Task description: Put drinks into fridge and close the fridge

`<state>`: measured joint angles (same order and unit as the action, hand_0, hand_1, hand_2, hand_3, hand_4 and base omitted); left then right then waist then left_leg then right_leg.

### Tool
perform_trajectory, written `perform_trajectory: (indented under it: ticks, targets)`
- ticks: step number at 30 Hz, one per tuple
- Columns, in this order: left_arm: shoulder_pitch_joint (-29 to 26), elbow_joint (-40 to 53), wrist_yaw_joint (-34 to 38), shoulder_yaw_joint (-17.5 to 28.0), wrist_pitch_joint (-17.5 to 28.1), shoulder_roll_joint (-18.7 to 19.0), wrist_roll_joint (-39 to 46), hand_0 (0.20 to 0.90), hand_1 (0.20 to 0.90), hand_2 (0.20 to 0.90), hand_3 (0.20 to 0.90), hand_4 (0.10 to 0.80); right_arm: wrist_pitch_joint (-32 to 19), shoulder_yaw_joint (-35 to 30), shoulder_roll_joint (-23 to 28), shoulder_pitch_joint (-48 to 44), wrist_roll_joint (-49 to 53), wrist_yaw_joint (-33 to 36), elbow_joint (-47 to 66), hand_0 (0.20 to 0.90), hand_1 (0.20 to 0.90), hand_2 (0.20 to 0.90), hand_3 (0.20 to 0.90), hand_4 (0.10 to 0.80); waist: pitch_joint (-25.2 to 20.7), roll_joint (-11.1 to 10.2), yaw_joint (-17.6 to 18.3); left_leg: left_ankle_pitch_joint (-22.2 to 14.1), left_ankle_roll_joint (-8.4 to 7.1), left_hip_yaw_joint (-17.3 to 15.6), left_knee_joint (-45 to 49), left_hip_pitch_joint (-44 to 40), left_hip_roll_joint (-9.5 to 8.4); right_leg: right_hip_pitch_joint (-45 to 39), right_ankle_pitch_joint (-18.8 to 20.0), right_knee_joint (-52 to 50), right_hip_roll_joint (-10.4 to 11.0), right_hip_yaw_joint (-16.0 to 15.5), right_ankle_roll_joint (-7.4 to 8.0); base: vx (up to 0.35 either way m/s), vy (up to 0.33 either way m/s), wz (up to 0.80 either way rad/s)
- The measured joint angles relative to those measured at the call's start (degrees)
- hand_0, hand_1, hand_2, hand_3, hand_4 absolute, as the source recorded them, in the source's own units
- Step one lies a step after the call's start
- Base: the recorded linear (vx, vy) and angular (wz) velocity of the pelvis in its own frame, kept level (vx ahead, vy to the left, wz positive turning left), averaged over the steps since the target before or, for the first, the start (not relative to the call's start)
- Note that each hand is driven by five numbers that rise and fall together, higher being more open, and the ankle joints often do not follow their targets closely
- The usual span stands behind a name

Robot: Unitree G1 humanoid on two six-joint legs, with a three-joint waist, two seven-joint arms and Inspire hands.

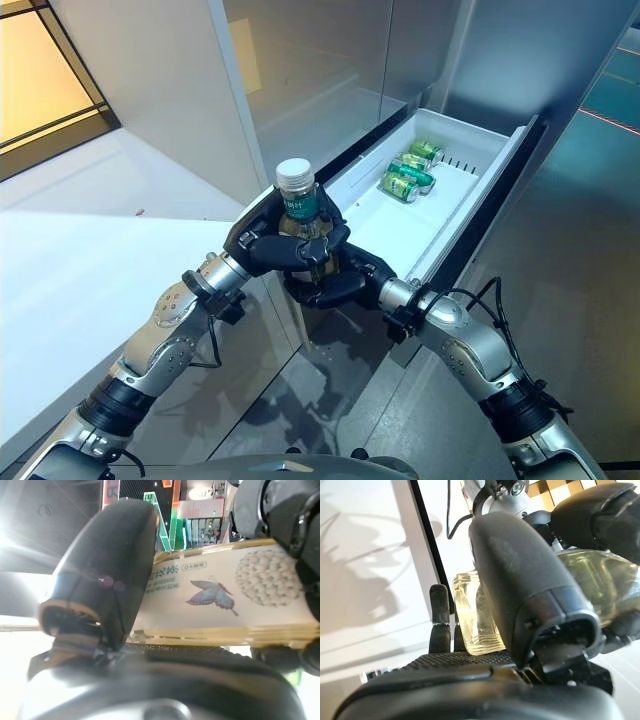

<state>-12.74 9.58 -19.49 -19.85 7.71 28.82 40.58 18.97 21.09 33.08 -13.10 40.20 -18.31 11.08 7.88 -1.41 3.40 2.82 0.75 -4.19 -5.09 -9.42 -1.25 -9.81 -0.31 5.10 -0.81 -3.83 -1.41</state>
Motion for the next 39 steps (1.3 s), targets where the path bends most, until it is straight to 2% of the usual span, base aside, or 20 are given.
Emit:
perform_trajectory:
  ticks: [3, 10, 14, 17, 23, 28, 34, 35, 37, 39]
  targets:
    - [-1.0, -1.4, 0.1, 0.2, 0.6, -0.3, -0.2, 0.900, 0.900, 0.900, 0.900, 0.800, -0.5, 0.0, 2.4, -2.2, -3.2, 1.8, 0.0, 0.300, 0.300, 0.300, 0.200, 0.100, 0.0, 0.0, 0.0, 0.0, 0.00, 0.0, 0.0, 0.0, 0.06, 0.0, 0.0, 0.0, -0.1, 0.0, -0.04, 0.000, 0.000, 0.00]
    - [-1.1, -1.9, 2.8, 0.9, 4.8, -2.5, -0.2, 0.900, 0.900, 0.900, 0.900, 0.800, -0.4, -2.0, 4.0, -4.8, -6.4, 7.4, -0.3, 0.300, 0.300, 0.300, 0.200, 0.100, 0.3, -0.3, -0.4, 0.0, 0.00, 0.6, 0.0, 0.3, 0.04, 0.0, 0.1, 0.1, -0.1, -0.5, -0.06, 0.000, -0.016, 0.03]
    - [-1.0, -1.8, 3.3, 3.8, 8.3, -4.0, -1.3, 0.900, 0.900, 0.900, 0.900, 0.800, -0.4, -8.3, 5.5, -5.8, -9.3, 14.0, -5.7, 0.300, 0.300, 0.300, 0.200, 0.100, 0.7, -0.8, -2.1, 0.0, 0.00, 1.6, 0.0, 0.8, -0.04, 0.2, 0.1, 0.1, 0.0, -1.4, -0.05, 0.003, -0.010, 0.12]
    - [-0.4, -1.8, 3.3, 5.7, 10.0, -3.4, -2.3, 0.900, 0.900, 0.900, 0.900, 0.800, -0.3, -12.5, 8.1, -6.8, -8.6, 18.8, -12.5, 0.300, 0.300, 0.300, 0.200, 0.100, 0.8, -0.8, -3.5, 0.1, 0.04, 2.3, 0.0, 1.2, -0.15, 0.2, 0.0, 0.1, 0.1, -2.0, -0.05, 0.010, 0.004, 0.12]
    - [0.7, -1.8, 1.2, 8.0, 9.2, -2.6, -1.7, 0.900, 0.900, 0.900, 0.900, 0.800, -0.1, -14.7, 12.6, -12.5, -7.1, 23.4, -24.5, 0.300, 0.300, 0.300, 0.200, 0.100, 1.8, -0.5, -4.3, 0.2, 0.05, 3.6, 0.0, 1.6, -0.23, 0.1, 0.0, 0.1, 0.2, -3.3, -0.03, 0.021, 0.010, 0.11]
    - [1.7, -2.5, -4.5, 6.9, 1.5, -1.7, 0.1, 0.900, 0.900, 0.900, 0.900, 0.800, -0.2, -14.6, 15.0, -17.9, -7.1, 23.1, -34.0, 0.300, 0.300, 0.300, 0.200, 0.100, 2.1, -0.2, -5.0, 0.5, -0.08, 4.8, 0.0, 1.8, -0.22, -0.1, 0.0, 0.1, 0.1, -4.4, 0.01, 0.036, 0.017, 0.13]
    - [4.6, -6.9, -10.9, 0.8, -12.0, -0.9, 7.8, 0.900, 0.900, 0.900, 0.900, 0.800, -2.7, -9.8, 15.6, -26.3, -7.7, 22.5, -47.9, 0.300, 0.300, 0.300, 0.200, 0.100, 2.8, 0.7, -6.6, 1.1, -0.16, 6.1, 0.0, 1.8, -0.37, -0.6, 0.0, 0.1, 0.2, -5.7, 0.02, 0.074, 0.010, 0.10]
    - [5.1, -7.2, -11.2, 0.4, -13.0, -0.8, 8.0, 0.900, 0.900, 0.900, 0.900, 0.800, -2.7, -9.4, 15.6, -26.6, -7.8, 22.5, -48.5, 0.300, 0.300, 0.300, 0.200, 0.100, 2.8, 0.7, -6.6, 1.1, -0.17, 6.3, 0.0, 1.8, -0.38, -0.6, 0.0, 0.1, 0.2, -6.0, 0.03, 0.043, 0.006, 0.16]
    - [8.1, -9.7, -12.0, -2.2, -17.9, -0.7, 9.1, 0.900, 0.900, 0.900, 0.900, 0.800, -2.8, -7.0, 15.6, -28.4, -9.0, 21.7, -52.0, 0.300, 0.300, 0.300, 0.200, 0.100, 3.0, 1.0, -7.3, 1.4, -0.14, 7.0, 0.0, 2.0, -0.51, -0.6, 0.0, 0.2, 0.3, -6.4, 0.02, 0.037, 0.010, 0.15]
    - [9.5, -11.6, -12.2, -4.1, -19.5, -0.5, 9.2, 0.900, 0.900, 0.900, 0.900, 0.800, -3.0, -6.6, 15.6, -28.8, -10.0, 21.5, -53.7, 0.300, 0.300, 0.300, 0.200, 0.100, 3.2, 1.4, -8.2, 1.6, -0.07, 7.2, 0.0, 2.1, -0.60, -0.6, 0.0, 0.2, 0.3, -6.7, 0.03, 0.013, 0.008, 0.11]
